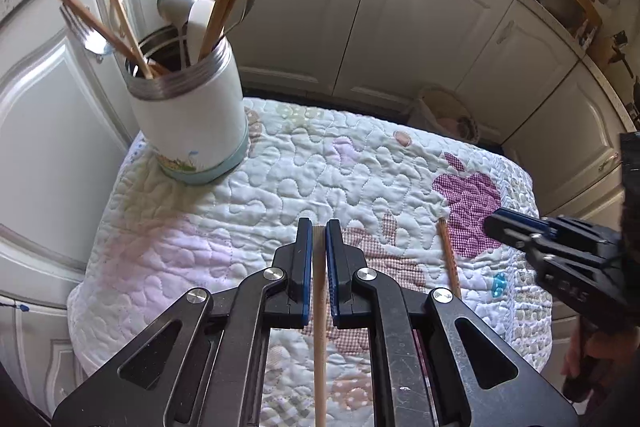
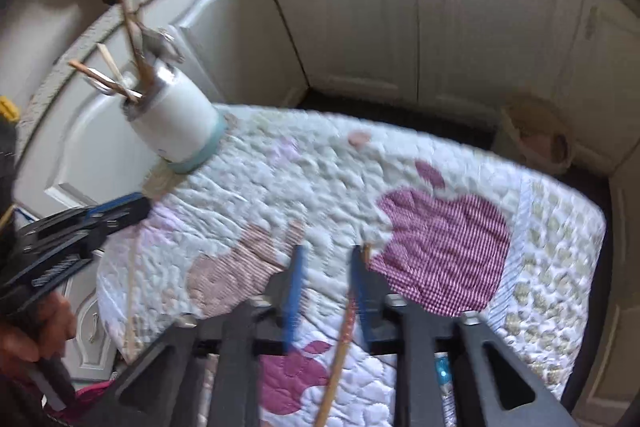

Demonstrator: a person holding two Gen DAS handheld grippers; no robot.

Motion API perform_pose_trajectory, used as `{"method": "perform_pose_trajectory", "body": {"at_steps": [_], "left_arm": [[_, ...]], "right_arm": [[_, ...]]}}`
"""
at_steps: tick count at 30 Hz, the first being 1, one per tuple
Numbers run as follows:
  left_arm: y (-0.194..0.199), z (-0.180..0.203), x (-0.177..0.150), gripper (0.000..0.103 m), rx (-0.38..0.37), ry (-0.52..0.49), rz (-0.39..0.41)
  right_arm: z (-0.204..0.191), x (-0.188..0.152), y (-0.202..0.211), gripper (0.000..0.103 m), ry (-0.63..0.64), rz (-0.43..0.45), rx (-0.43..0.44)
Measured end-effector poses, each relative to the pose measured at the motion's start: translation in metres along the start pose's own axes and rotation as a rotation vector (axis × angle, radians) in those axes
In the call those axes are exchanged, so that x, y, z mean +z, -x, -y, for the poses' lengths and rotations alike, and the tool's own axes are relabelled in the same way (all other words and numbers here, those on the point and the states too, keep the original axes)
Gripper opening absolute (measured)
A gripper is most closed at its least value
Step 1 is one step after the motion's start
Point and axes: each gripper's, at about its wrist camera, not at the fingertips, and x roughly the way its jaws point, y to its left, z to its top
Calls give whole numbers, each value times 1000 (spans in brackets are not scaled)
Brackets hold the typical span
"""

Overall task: Organize utensils
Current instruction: 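Lift both held chopsticks and carry them over the white jar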

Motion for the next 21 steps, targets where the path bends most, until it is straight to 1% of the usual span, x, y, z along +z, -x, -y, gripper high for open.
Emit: {"method": "perform_pose_trajectory", "body": {"at_steps": [2, 5, 6, 7, 9, 11, 12, 13, 17, 21], "left_arm": [[-1, -3, -1, 6, -2, 15, -10], [-1, -7, -1, 5, -2, 32, -17], [0, -9, -1, 5, -2, 36, -18], [0, -10, -1, 6, -1, 37, -18], [2, -12, -1, 6, 1, 41, -19], [5, -17, 0, 6, 4, 47, -17], [7, -20, 0, 6, 5, 53, -14], [8, -23, 0, 6, 7, 57, -12], [16, -38, 3, 5, -2, 97, 2], [33, -52, 11, 5, -9, 132, 39]], "right_arm": [[12, 3, -17, 36, -42, -38, -18], [18, 10, -40, 36, -47, -88, -34], [18, 11, -47, 34, -45, -96, -44], [16, 13, -56, 32, -34, -108, -51], [13, 13, -77, 16, -3, -153, -86], [7, 12, -77, 9, 42, -130, -126], [6, 11, -76, 8, 46, -144, -106], [6, 11, -71, 8, 46, -135, -92], [1, 13, -28, 7, 46, -41, -29], [-13, 17, 20, 7, 66, 54, 32]]}}
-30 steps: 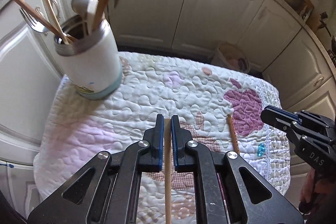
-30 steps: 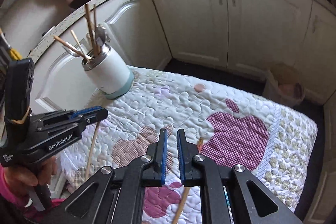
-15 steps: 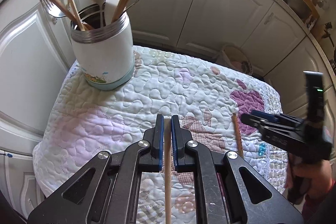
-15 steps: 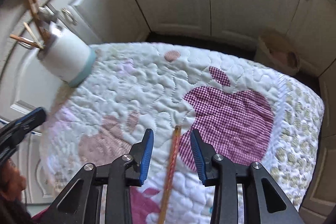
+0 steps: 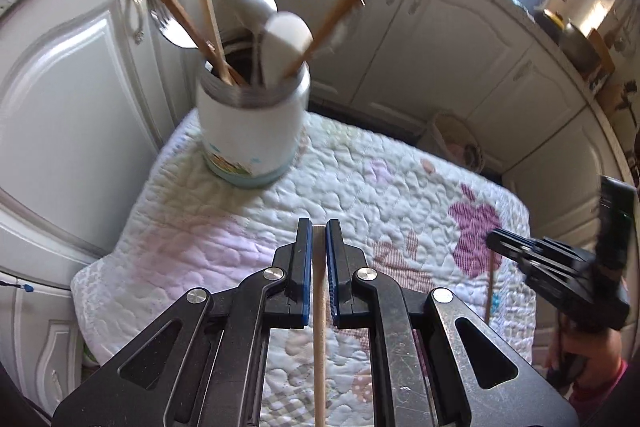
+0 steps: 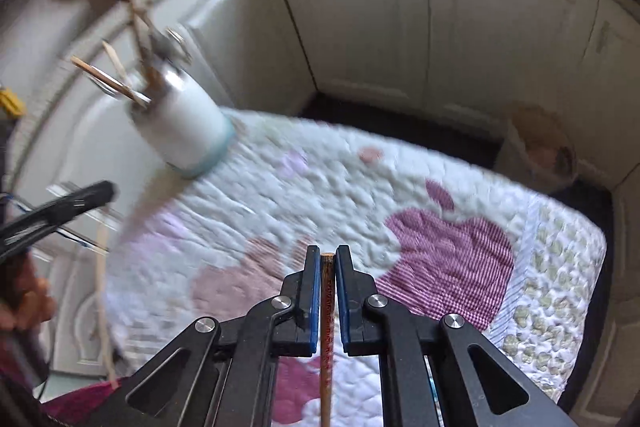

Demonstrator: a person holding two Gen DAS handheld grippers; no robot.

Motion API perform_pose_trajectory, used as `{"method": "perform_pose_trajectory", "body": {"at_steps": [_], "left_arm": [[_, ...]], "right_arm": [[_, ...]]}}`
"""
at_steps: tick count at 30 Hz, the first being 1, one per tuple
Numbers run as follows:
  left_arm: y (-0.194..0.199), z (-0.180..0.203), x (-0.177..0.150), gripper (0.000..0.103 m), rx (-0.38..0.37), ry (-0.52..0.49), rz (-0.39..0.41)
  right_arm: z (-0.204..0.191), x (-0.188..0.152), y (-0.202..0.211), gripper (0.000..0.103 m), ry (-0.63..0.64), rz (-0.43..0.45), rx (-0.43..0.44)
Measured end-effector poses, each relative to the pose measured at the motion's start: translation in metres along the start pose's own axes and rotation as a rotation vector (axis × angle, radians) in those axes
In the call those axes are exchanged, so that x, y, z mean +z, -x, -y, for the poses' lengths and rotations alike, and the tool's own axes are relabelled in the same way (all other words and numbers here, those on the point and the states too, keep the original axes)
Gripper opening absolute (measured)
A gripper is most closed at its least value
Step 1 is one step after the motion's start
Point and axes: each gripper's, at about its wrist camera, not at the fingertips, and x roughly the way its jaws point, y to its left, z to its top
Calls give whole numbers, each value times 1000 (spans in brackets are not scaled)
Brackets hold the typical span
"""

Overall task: Organize utensils
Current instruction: 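Lift both held chopsticks and carry them over the white jar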

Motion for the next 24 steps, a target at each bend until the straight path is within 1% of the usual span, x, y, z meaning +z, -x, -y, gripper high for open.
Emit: {"method": "perform_pose_trajectory", "body": {"at_steps": [6, 13, 19, 24], "left_arm": [[32, -20, 25, 5, 5, 44, 76], [66, -40, 64, 5, 30, 88, 185], [89, -50, 105, 5, 35, 146, 315], [103, -54, 140, 5, 76, 166, 457]], "right_arm": [[-33, 23, 46, 7, 44, 121, 82], [-73, 49, 69, 7, 110, 197, 151], [-104, 85, 91, 7, 153, 262, 205], [-138, 125, 119, 7, 221, 335, 217]]}}
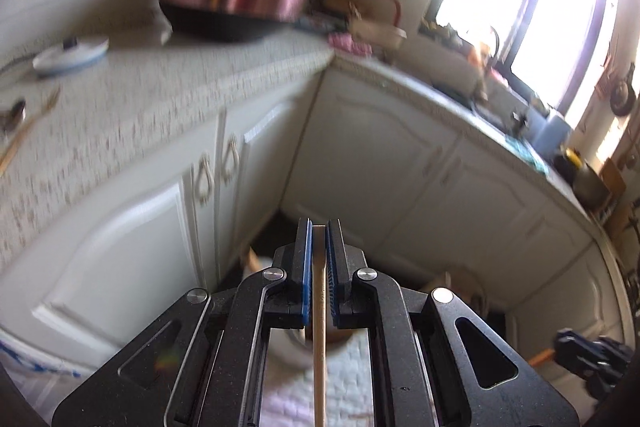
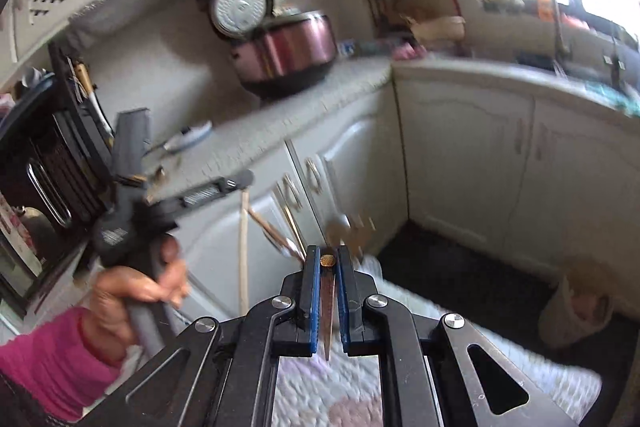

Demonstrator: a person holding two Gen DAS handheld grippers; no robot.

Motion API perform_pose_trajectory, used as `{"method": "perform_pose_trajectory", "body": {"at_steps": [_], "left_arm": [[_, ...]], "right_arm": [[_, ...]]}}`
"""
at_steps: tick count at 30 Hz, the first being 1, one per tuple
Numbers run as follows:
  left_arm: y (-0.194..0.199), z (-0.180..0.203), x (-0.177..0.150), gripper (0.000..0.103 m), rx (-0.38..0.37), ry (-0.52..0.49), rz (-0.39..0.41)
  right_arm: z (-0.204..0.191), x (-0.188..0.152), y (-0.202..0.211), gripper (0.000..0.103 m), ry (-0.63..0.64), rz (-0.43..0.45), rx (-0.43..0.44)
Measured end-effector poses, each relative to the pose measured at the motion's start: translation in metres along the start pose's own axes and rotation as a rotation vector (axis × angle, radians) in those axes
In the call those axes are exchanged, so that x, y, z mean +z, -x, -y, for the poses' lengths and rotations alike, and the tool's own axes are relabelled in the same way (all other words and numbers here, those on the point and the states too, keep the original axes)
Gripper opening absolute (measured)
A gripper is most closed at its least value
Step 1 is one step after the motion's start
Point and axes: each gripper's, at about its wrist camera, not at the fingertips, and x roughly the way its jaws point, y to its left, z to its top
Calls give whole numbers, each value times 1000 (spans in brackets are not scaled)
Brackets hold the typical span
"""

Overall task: Organize utensils
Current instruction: 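Lift both held chopsticks and carry them over the white jar, then open both tools over the jar, dropping the chopsticks inside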

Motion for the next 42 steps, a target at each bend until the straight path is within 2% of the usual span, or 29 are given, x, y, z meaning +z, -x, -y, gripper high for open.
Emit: {"method": "perform_pose_trajectory", "body": {"at_steps": [6, 9, 16, 22, 28, 33, 34, 35, 36, 37, 38, 39, 42], "left_arm": [[-16, 4, 28, 5, 21, 10, 125], [-32, 7, 33, 5, 32, 9, 160], [-64, 6, 27, 5, 78, 12, 228], [-80, 2, 8, 5, 122, -20, 263], [-88, 0, -10, 5, 124, -46, 228], [-85, -1, -23, 6, 118, -80, 169], [-83, -3, -23, 6, 117, -81, 160], [-81, -4, -25, 6, 113, -80, 148], [-81, -6, -26, 8, 104, -81, 126], [-80, -7, -28, 10, 100, -82, 107], [-80, -8, -30, 15, 99, -81, 91], [-78, -9, -31, 24, 95, -77, 81], [-68, -11, -35, 39, 56, -64, 62]], "right_arm": [[-21, 51, -8, 7, 73, 53, -12], [-22, 63, -21, 7, 77, 60, -11], [-17, 60, -57, 7, 82, 26, -14], [-8, 42, -88, 7, 66, -39, -2], [1, 20, -113, 7, 42, -110, -9], [12, 8, -126, 7, -4, -143, -22], [14, 5, -127, 7, -19, -153, -19], [16, 3, -127, 14, -31, -154, -17], [17, 1, -126, 19, -40, -150, -16], [18, 0, -124, 28, -47, -145, -12], [18, -1, -121, 34, -57, -136, -4], [18, -2, -118, 35, -67, -125, 5], [17, -8, -107, 37, -77, -113, 4]]}}
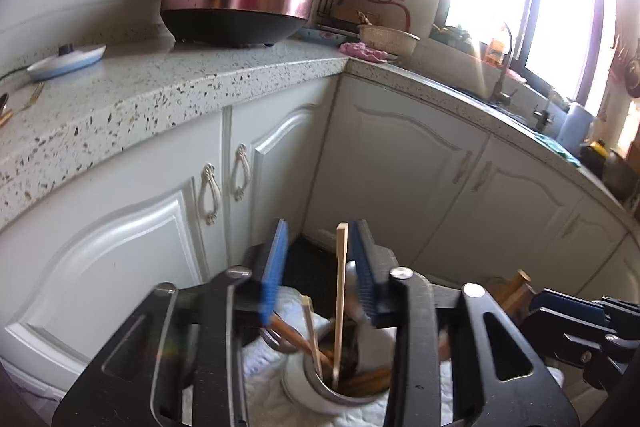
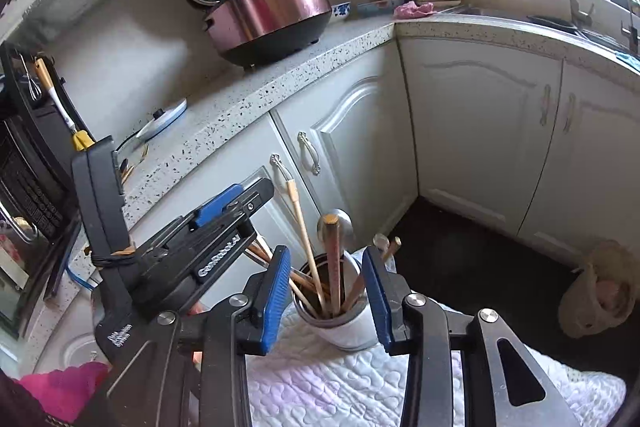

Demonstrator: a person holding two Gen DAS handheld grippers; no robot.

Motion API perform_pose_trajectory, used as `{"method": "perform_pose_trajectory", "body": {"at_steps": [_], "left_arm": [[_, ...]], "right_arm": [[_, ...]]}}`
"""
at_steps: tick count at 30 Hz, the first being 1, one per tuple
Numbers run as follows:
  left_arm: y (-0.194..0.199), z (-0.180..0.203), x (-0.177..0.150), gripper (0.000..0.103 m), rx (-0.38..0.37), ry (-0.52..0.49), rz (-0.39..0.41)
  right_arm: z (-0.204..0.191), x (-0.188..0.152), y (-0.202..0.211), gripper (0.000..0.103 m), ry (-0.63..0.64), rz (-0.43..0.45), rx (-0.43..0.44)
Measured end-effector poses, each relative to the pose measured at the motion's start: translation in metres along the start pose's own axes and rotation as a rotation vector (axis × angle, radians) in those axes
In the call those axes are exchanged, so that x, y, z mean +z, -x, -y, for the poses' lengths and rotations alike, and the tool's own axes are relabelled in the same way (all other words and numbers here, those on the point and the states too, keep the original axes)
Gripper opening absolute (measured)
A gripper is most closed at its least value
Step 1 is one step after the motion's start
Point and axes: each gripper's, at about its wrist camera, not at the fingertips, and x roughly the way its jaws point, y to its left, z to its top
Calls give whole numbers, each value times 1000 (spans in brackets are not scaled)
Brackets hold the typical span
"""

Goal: Organize utensils

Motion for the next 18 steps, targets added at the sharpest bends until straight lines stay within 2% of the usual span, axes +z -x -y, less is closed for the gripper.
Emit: {"method": "perform_pose_trajectory", "body": {"at_steps": [1, 3, 5, 13, 18], "left_arm": [[5, 1, -1, 41, -12, -6, -1], [14, 5, -4, 55, -29, -21, -5], [24, 8, -8, 62, -38, -29, -10], [50, 8, -9, 64, -58, -16, -33], [65, 14, -15, 64, -28, -57, -43]], "right_arm": [[-1, -3, 3, 39, 0, 4, -3], [0, -10, 9, 44, -3, 19, -18], [0, -18, 12, 44, -7, 22, -38], [10, -45, 23, 45, -54, 36, -101], [5, -57, 23, 48, -37, 42, -162]]}}
